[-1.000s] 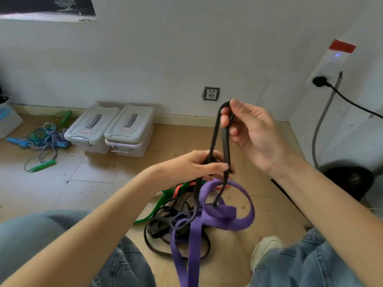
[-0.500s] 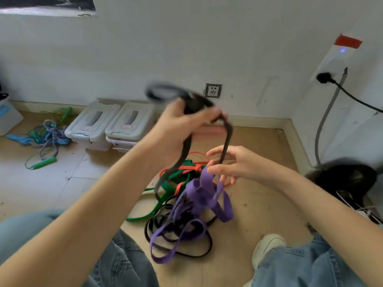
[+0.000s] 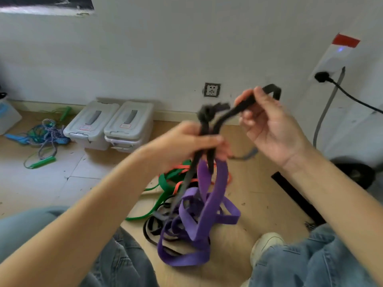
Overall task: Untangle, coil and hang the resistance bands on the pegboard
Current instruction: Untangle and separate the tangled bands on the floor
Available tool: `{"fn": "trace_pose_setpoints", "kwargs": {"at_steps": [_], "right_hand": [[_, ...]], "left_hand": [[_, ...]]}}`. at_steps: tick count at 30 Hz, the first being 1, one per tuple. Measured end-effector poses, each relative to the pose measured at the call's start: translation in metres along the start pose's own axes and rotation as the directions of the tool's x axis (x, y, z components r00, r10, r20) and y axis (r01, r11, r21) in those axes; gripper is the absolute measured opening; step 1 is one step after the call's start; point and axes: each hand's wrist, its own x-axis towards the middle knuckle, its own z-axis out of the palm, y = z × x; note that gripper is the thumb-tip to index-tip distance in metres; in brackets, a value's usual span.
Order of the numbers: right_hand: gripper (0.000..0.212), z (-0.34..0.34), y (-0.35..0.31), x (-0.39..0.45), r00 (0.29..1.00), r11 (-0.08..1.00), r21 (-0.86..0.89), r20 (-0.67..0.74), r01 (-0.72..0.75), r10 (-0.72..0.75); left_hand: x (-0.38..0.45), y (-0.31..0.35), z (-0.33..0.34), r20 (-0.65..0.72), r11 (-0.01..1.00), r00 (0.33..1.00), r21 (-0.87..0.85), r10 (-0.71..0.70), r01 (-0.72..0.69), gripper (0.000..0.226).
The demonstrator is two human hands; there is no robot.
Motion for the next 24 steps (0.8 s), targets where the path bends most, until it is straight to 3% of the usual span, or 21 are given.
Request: {"fn": "trace_pose_setpoints", "kwargs": {"at_steps": [2,4,5,7,8,10,11,13,17,19,21,22,24], "right_hand": [[0.047,-0.008,-0.007,0.002,0.988,0.997,-0.022,0.137,-0.069,0.072],[0.065,-0.011,-0.001,-0.001,0.935,0.950,-0.259,0.259,-0.174,0.242],[0.057,-0.012,0.009,-0.002,0.908,0.882,-0.428,0.259,-0.197,0.329],[0.034,-0.013,0.033,-0.007,0.903,0.604,-0.787,0.159,-0.128,0.398],[0.030,-0.013,0.042,-0.009,0.904,0.462,-0.882,0.121,-0.092,0.411],[0.038,-0.015,0.055,-0.013,0.849,0.323,-0.944,0.120,-0.063,0.515],[0.042,-0.014,0.058,-0.015,0.826,0.314,-0.948,0.139,-0.048,0.546],[0.039,-0.009,0.063,-0.020,0.863,0.309,-0.951,0.156,0.000,0.480],[0.009,0.001,0.059,-0.020,0.962,0.532,-0.846,0.103,-0.049,0.253],[0.011,-0.001,0.048,-0.014,0.985,0.512,-0.859,0.065,-0.027,0.160],[0.008,-0.010,0.041,-0.006,0.996,0.296,-0.955,0.005,-0.021,0.087],[0.004,-0.015,0.040,-0.005,0.993,0.149,-0.988,-0.027,-0.045,0.117],[0.027,-0.017,0.045,-0.008,0.960,-0.082,-0.996,-0.048,-0.026,0.275]], "left_hand": [[-0.002,0.028,-0.008,-0.067,0.968,0.981,-0.166,0.181,-0.190,0.016],[-0.002,0.033,-0.013,-0.191,0.966,0.954,-0.079,0.229,-0.248,0.016],[-0.002,0.027,-0.012,-0.243,0.977,0.947,0.099,0.210,-0.191,0.013],[-0.004,0.008,-0.007,-0.246,0.922,0.959,0.387,0.137,-0.032,0.011],[-0.005,0.003,-0.004,-0.235,0.916,0.965,0.401,0.115,-0.012,0.010],[-0.008,0.010,-0.006,-0.151,0.978,0.977,0.165,0.152,-0.126,0.016],[-0.009,0.019,-0.008,-0.101,0.981,0.976,-0.013,0.191,-0.193,0.020],[-0.010,0.032,-0.012,-0.099,0.941,0.966,-0.220,0.240,-0.256,0.024],[-0.006,0.027,-0.009,-0.218,0.947,0.968,-0.262,0.127,-0.183,0.020],[-0.007,0.026,-0.012,-0.249,0.923,0.966,-0.350,0.071,-0.158,0.020],[-0.010,0.029,-0.016,-0.218,0.881,0.974,-0.446,0.066,-0.159,0.021],[-0.010,0.030,-0.016,-0.194,0.880,0.978,-0.447,0.082,-0.162,0.020],[-0.010,0.027,-0.012,-0.183,0.921,0.980,-0.365,0.076,-0.139,0.020]]}}
